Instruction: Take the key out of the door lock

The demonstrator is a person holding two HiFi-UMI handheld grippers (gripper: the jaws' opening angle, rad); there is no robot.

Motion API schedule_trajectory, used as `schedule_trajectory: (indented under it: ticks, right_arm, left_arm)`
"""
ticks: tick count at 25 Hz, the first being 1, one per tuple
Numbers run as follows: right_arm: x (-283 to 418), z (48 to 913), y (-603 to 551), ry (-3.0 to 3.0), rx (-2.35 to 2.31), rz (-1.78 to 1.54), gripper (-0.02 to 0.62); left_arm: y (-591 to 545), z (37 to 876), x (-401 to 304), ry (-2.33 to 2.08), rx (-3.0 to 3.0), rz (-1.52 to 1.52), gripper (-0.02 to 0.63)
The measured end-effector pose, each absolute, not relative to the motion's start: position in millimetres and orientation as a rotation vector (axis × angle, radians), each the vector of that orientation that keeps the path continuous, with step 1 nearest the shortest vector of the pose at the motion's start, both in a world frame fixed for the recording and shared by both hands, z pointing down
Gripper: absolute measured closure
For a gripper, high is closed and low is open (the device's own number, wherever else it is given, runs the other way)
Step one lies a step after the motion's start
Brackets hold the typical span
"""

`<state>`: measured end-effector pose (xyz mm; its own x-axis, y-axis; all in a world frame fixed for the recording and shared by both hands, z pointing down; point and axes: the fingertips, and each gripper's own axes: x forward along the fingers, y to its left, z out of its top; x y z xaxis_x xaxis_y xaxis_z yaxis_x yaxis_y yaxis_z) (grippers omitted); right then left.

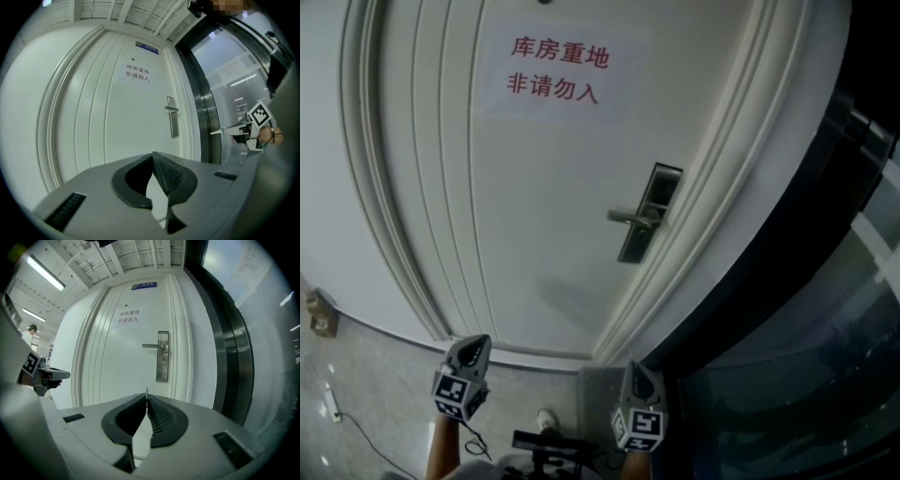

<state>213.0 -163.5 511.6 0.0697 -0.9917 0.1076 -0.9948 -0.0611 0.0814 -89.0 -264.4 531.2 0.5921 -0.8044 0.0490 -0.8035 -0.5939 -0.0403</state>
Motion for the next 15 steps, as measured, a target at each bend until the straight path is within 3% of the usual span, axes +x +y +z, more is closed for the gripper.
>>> schedule_trajectory:
  ticks: [15]
  right_arm:
    - [213.4,512.2,-165.8,-2.066,2.202,0.027,0.575]
  left_arm:
    - [-266.0,532.4,-90.6,1.415,-2.786,-0.093,0.597]
